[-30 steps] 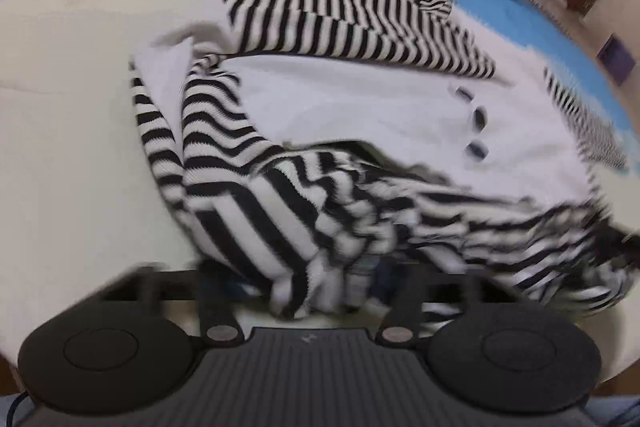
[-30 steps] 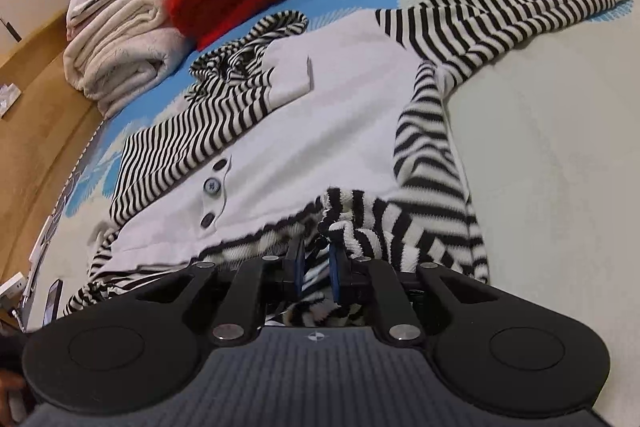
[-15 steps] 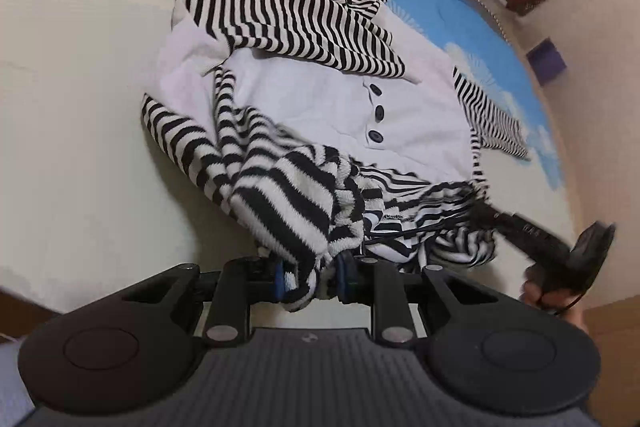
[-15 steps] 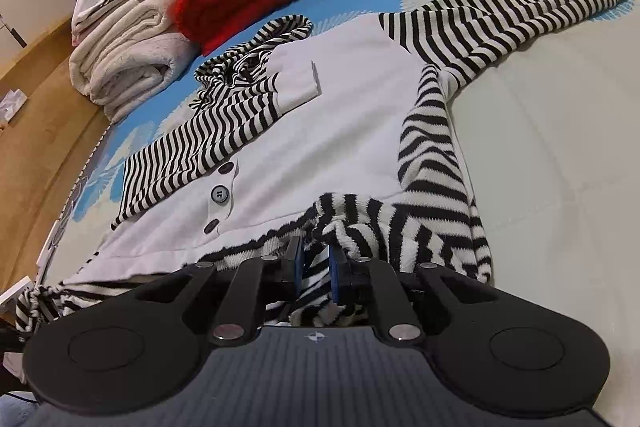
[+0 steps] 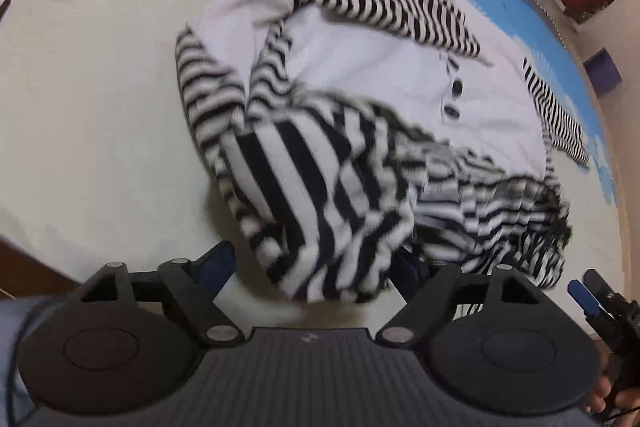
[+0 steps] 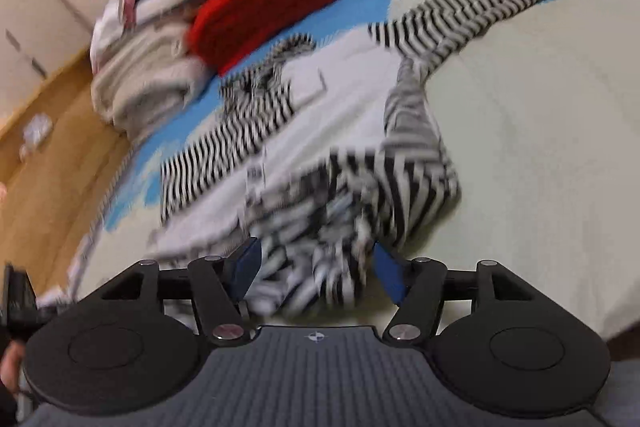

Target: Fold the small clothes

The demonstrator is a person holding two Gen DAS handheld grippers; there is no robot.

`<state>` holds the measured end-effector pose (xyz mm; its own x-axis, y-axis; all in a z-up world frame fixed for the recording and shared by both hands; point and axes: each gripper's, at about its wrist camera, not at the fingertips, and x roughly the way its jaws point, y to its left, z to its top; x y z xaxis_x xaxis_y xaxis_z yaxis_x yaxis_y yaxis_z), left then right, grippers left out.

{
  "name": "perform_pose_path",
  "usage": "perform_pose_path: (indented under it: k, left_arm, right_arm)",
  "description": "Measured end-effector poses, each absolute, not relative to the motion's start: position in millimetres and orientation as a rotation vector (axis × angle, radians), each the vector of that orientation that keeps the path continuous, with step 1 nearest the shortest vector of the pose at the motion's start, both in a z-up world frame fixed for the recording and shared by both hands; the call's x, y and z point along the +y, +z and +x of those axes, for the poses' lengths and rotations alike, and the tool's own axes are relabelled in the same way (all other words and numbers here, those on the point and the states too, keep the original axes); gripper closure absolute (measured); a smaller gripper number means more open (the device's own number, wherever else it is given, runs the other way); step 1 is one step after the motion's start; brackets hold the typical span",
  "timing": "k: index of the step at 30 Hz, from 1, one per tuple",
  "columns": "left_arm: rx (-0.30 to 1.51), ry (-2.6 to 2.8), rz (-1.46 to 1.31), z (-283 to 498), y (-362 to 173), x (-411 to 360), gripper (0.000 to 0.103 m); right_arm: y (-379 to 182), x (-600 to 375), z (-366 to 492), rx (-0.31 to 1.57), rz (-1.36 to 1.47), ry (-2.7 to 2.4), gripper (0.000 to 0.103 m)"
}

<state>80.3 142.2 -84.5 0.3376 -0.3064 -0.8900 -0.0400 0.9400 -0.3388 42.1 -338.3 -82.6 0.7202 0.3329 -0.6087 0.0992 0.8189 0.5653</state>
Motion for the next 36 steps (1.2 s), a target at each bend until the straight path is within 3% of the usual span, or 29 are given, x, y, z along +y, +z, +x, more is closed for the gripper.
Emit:
perform_pose_path:
  k: [3, 4, 6, 7, 8, 10, 13, 17, 19, 21, 23, 24, 26, 29, 32, 36]
  left_arm:
    - [1.238, -0.163, -0.389, 75.7, -98.9, 139.6, 0.013]
    - [1.223, -0.162, -0.406, 75.7, -100.8, 137.8, 0.01]
    - [1.194, -0.162, -0.441, 77.4, -101.9, 135.3, 0.01]
    - [1.175, -0.164, -0.456, 77.9, -100.6, 134.4, 0.035]
    - [1.171, -0.182, -0.471, 79.6, -98.9, 134.4, 0.072]
    - [1.172, -0.209, -0.468, 79.9, -89.0, 136.9, 0.081]
    - [1.144, -0.262, -0.292, 74.9, -63.5, 143.4, 0.083]
    - [1.19, -0.345, -0.099, 68.6, -57.1, 158.1, 0.082]
    - [1.239, -0.389, -0.005, 61.3, -70.1, 156.0, 0.075]
    - [1.254, -0.372, 0.124, 52.6, -88.2, 146.1, 0.046]
    - [1.279, -0.332, 0.222, 42.8, -103.7, 138.5, 0.032]
    - [1.258, -0.324, 0.25, 37.5, -102.5, 136.7, 0.029]
    - [1.201, -0.326, 0.267, 29.2, -89.5, 134.3, 0.028]
    - [1.087, -0.368, 0.246, 20.3, -58.9, 134.5, 0.017]
    - [0.983, -0.377, 0.245, 23.6, -41.3, 121.1, 0.016]
    - [0.981, -0.391, 0.291, 35.5, -50.6, 92.0, 0.018]
  right_arm:
    - [-93.7, -326.6, 55.4, 0.788, 0.573, 0.113, 0.041]
    - [-97.3, -324.4, 59.5, 0.799, 0.57, 0.109, 0.047]
    - [-103.3, -320.3, 68.5, 0.832, 0.558, 0.122, 0.083]
    - [-101.6, -319.8, 67.9, 0.838, 0.549, 0.107, 0.092]
    - [-95.1, -320.6, 64.6, 0.825, 0.543, 0.104, 0.092]
    - [-76.2, -325.3, 53.2, 0.784, 0.523, 0.095, 0.092]
    - [-51.1, -340.5, 38.9, 0.764, 0.492, 0.057, 0.093]
    - [-45.1, -353.9, 21.7, 0.808, 0.421, 0.043, 0.093]
    - [-60.8, -344.4, 17.0, 0.878, 0.349, 0.061, 0.093]
    - [-85.9, -328.6, 18.1, 0.996, 0.237, 0.069, 0.092]
    - [-103.7, -316.6, 17.6, 1.083, 0.164, 0.024, 0.082]
    - [-103.7, -314.1, 15.0, 1.072, 0.154, 0.015, 0.079]
    - [-89.9, -314.5, 9.7, 1.007, 0.144, -0.001, 0.062]
    - [-57.6, -311.0, 14.7, 0.863, 0.109, 0.012, 0.049]
    - [-43.3, -296.5, 40.0, 0.794, 0.062, 0.051, 0.043]
    - [-65.0, -271.6, 79.8, 0.846, -0.04, 0.076, 0.045]
